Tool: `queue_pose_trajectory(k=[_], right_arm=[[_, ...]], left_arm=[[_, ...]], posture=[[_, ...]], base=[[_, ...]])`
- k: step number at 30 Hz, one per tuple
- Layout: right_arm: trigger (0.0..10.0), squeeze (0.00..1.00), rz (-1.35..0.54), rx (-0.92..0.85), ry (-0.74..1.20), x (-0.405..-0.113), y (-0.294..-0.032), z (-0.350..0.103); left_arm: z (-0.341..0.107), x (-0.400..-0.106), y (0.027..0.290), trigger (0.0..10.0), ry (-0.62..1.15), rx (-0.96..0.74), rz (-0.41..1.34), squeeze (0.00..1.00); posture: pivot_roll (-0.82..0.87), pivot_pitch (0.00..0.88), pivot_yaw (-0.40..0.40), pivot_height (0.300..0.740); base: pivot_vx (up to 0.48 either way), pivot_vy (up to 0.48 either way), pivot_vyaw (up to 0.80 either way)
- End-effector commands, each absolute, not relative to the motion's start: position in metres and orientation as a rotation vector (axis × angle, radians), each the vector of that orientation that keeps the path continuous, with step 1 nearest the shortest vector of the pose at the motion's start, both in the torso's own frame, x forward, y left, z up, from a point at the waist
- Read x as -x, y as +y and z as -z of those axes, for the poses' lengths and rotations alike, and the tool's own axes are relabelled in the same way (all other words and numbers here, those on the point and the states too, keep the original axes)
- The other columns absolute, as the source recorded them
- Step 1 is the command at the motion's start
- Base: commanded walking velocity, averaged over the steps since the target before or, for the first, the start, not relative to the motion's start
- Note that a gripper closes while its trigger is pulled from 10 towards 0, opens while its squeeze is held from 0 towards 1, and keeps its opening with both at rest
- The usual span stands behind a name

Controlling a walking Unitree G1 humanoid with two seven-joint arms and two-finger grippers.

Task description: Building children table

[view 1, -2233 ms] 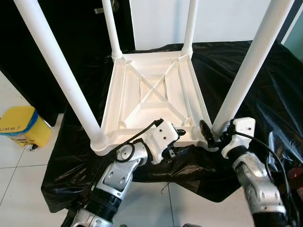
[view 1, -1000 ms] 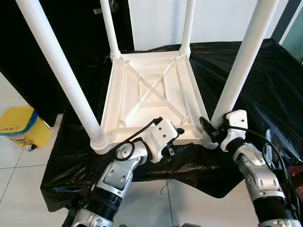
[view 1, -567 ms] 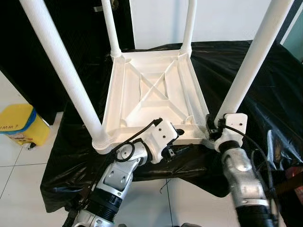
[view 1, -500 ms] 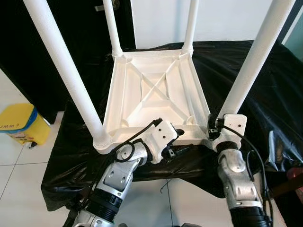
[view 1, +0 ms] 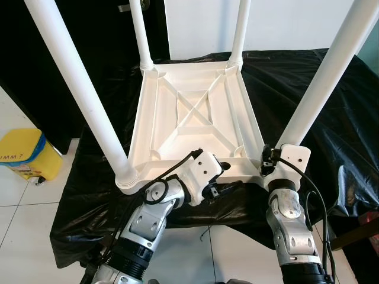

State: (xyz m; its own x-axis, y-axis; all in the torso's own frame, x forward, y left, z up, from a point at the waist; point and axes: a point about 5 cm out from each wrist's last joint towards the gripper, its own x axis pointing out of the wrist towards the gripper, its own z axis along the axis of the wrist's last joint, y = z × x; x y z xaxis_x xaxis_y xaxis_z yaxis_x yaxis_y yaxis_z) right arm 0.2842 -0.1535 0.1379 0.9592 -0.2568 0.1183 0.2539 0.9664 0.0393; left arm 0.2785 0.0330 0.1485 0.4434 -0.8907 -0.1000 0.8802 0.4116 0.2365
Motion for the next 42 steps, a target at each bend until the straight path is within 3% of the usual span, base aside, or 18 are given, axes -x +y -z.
queue_pose_trajectory(k=[1, 10, 11, 12, 13, 27, 28, 42], right_arm=[[10.0, 0.00, 0.273, -0.020, -0.040, -0.280, -0.151, -0.122], [10.0, 0.00, 0.268, -0.004, -0.064, -0.282, -0.155, -0.126], [10.0, 0.90, 0.261, -0.001, -0.074, -0.282, -0.156, -0.127], [10.0, 0.90, 0.261, -0.001, -0.074, -0.282, -0.156, -0.127], [10.0, 1.00, 0.244, 0.001, -0.086, -0.282, -0.158, -0.129], [10.0, 1.00, -0.001, 0.031, -0.152, -0.270, -0.181, -0.138], [10.0, 0.00, -0.075, 0.050, -0.153, -0.271, -0.185, -0.140], [10.0, 0.00, -0.400, 0.199, -0.133, -0.290, -0.201, -0.150]], left_arm=[[-0.148, -0.281, 0.036, 10.0, -0.045, -0.262, 1.011, 0.00], [-0.149, -0.283, 0.036, 10.0, -0.051, -0.262, 1.009, 0.00], [-0.149, -0.283, 0.036, 10.0, -0.052, -0.262, 1.009, 0.00], [-0.149, -0.283, 0.036, 10.0, -0.052, -0.262, 1.009, 0.00], [-0.150, -0.283, 0.035, 10.0, -0.053, -0.263, 1.009, 0.00], [-0.150, -0.284, 0.035, 10.0, -0.056, -0.266, 1.011, 0.00], [-0.151, -0.284, 0.035, 10.0, -0.057, -0.267, 1.012, 0.00], [-0.152, -0.287, 0.035, 10.0, -0.061, -0.269, 1.020, 0.00]], posture=[[-0.21, 0.087, 0.005, 0.740], [-0.21, 0.084, 0.005, 0.740], [-0.21, 0.081, 0.005, 0.740], [-0.21, 0.081, 0.005, 0.740], [-0.21, 0.082, 0.004, 0.740], [-0.22, 0.077, 0.007, 0.740], [-0.22, 0.072, 0.012, 0.740], [-0.22, 0.074, 0.021, 0.740]], base=[[0.000, 0.000, 0.00], [0.000, 0.000, 0.00], [0.000, 0.000, 0.00], [0.000, 0.000, 0.00], [0.000, 0.000, 0.00], [0.000, 0.000, 0.00], [0.000, 0.000, 0.00], [0.000, 0.000, 0.00]])
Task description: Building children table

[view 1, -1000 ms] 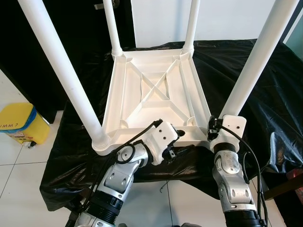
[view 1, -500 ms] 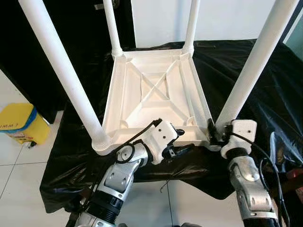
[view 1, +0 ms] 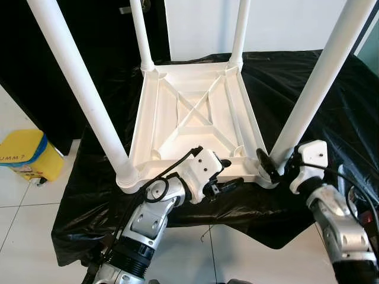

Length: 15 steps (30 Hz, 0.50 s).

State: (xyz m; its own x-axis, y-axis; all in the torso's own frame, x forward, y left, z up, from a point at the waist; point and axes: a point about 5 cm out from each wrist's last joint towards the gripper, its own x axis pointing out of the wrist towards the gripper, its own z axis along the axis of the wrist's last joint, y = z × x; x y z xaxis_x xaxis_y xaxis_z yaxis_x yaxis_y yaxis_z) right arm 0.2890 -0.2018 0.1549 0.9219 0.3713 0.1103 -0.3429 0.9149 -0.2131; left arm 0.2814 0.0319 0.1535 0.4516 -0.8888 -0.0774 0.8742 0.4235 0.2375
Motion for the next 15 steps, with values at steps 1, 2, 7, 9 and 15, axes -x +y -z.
queue_pose_trajectory(k=[1, 2, 7, 9, 15], right_arm=[[10.0, 0.00, -0.400, 0.199, -0.133, -0.290, -0.201, -0.150], [10.0, 0.00, -0.412, 0.204, -0.131, -0.292, -0.201, -0.151], [0.0, 0.00, -0.448, 0.221, -0.122, -0.298, -0.200, -0.151], [0.0, 0.00, -0.456, 0.230, -0.120, -0.300, -0.200, -0.151], [0.0, 0.00, -0.477, 0.242, -0.088, -0.302, -0.203, -0.145]], left_arm=[[-0.152, -0.287, 0.035, 10.0, -0.061, -0.269, 1.020, 0.00], [-0.152, -0.287, 0.035, 10.0, -0.061, -0.268, 1.021, 0.00], [-0.153, -0.286, 0.034, 10.0, -0.062, -0.268, 1.021, 0.00], [-0.153, -0.286, 0.034, 10.0, -0.063, -0.267, 1.021, 0.00], [-0.151, -0.283, 0.036, 10.0, -0.058, -0.260, 1.008, 0.00]], posture=[[-0.22, 0.074, 0.021, 0.740], [-0.22, 0.074, 0.021, 0.740], [-0.22, 0.076, 0.018, 0.740], [-0.22, 0.076, 0.018, 0.740], [-0.21, 0.085, 0.006, 0.740]], base=[[0.000, 0.000, 0.00], [0.000, 0.000, 0.00], [0.000, 0.000, 0.00], [0.000, 0.000, 0.00], [0.000, 0.000, 0.00]])
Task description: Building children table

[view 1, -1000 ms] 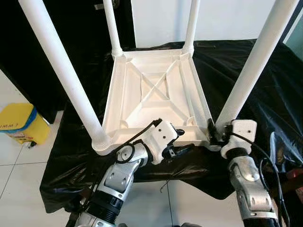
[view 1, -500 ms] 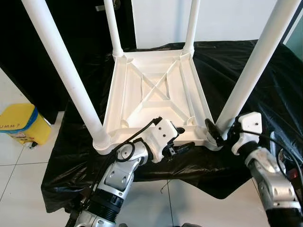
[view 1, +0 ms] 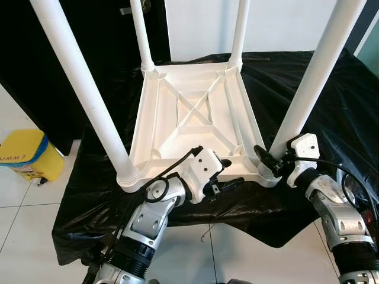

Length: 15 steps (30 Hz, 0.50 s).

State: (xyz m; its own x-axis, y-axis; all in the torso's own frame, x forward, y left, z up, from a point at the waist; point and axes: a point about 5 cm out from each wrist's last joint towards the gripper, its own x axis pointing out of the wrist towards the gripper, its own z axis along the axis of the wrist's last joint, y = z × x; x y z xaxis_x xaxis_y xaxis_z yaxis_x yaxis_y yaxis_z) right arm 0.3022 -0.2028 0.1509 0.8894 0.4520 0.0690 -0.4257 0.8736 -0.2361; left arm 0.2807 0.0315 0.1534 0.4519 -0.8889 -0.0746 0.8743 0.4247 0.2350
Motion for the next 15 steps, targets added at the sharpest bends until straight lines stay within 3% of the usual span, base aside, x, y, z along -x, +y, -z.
queue_pose_trajectory(k=[1, 7, 8, 9, 10, 15], right_arm=[[0.0, 0.00, -0.475, 0.243, -0.080, -0.3013, -0.2033, -0.1425], [0.0, 0.00, -0.436, 0.220, -0.070, -0.3001, -0.2007, -0.1376], [9.0, 0.00, -0.424, 0.207, -0.069, -0.2990, -0.1991, -0.1368], [9.0, 0.00, -0.416, 0.199, -0.069, -0.2982, -0.1981, -0.1363], [10.0, 0.00, -0.395, 0.186, -0.073, -0.2966, -0.1964, -0.1359], [10.0, 0.00, -0.303, 0.151, -0.084, -0.2932, -0.1941, -0.1349]], left_arm=[[-0.1512, -0.2827, 0.0359, 10.0, -0.056, -0.258, 1.006, 0.00], [-0.1505, -0.2817, 0.0366, 10.0, -0.053, -0.256, 1.001, 0.00], [-0.1504, -0.2815, 0.0368, 10.0, -0.053, -0.255, 1.001, 0.00], [-0.1503, -0.2814, 0.0369, 10.0, -0.053, -0.255, 1.001, 0.00], [-0.1501, -0.2813, 0.0373, 10.0, -0.051, -0.254, 1.000, 0.00], [-0.1494, -0.2811, 0.0374, 10.0, -0.049, -0.255, 1.000, 0.00]], posture=[[-0.20, 0.089, 0.003, 0.740], [-0.20, 0.094, 0.000, 0.740], [-0.20, 0.093, 0.000, 0.740], [-0.20, 0.093, 0.000, 0.740], [-0.20, 0.093, 0.000, 0.740], [-0.20, 0.091, 0.001, 0.740]], base=[[0.000, 0.000, 0.00], [0.000, 0.000, 0.00], [0.000, 0.000, 0.00], [0.000, 0.000, 0.00], [0.000, 0.000, 0.00], [0.000, 0.000, 0.00]])
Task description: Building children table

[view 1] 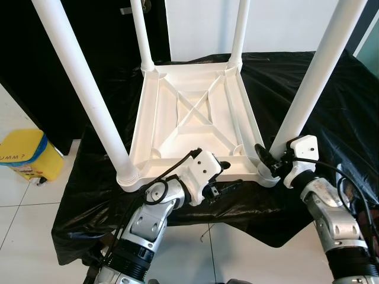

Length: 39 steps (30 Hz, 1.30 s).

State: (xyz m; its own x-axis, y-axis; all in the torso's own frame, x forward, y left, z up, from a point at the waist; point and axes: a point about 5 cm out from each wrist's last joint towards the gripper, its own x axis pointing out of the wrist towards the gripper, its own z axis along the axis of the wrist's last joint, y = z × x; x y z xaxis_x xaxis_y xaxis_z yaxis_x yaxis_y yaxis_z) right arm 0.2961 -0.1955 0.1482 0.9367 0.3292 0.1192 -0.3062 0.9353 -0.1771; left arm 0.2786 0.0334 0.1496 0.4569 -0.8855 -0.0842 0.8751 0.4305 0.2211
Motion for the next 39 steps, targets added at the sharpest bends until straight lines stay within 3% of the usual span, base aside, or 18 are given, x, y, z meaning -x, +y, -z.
queue_pose_trajectory(k=[1, 16, 21, 30, 31, 39], right_arm=[[10.0, 0.00, -0.303, 0.151, -0.084, -0.293, -0.194, -0.135], [10.0, 0.00, 0.217, 0.031, -0.117, -0.286, -0.161, -0.131], [10.0, 0.00, 0.217, 0.010, -0.138, -0.284, -0.145, -0.135], [10.0, 0.00, 0.233, 0.013, -0.143, -0.281, -0.144, -0.136], [10.0, 1.00, 0.227, 0.013, -0.158, -0.281, -0.144, -0.138], [10.0, 1.00, 0.137, 0.010, -0.226, -0.280, -0.149, -0.148]], left_arm=[[-0.149, -0.281, 0.037, 10.0, -0.049, -0.255, 1.000, 0.00], [-0.151, -0.282, 0.033, 10.0, -0.055, -0.262, 1.018, 0.00], [-0.152, -0.282, 0.033, 10.0, -0.060, -0.259, 1.017, 0.00], [-0.152, -0.283, 0.034, 10.0, -0.062, -0.268, 1.019, 0.00], [-0.151, -0.282, 0.033, 10.0, -0.061, -0.271, 1.023, 0.00], [-0.150, -0.281, 0.033, 10.0, -0.059, -0.274, 1.033, 0.00]], posture=[[-0.20, 0.091, 0.001, 0.740], [-0.20, 0.072, -0.003, 0.740], [-0.19, 0.067, -0.004, 0.740], [-0.19, 0.051, -0.002, 0.740], [-0.19, 0.049, -0.001, 0.740], [-0.20, 0.047, 0.003, 0.740]], base=[[0.000, 0.000, 0.00], [0.000, 0.000, 0.00], [0.000, 0.000, 0.00], [0.000, 0.000, 0.00], [0.000, 0.000, 0.00], [0.000, 0.000, 0.00]])
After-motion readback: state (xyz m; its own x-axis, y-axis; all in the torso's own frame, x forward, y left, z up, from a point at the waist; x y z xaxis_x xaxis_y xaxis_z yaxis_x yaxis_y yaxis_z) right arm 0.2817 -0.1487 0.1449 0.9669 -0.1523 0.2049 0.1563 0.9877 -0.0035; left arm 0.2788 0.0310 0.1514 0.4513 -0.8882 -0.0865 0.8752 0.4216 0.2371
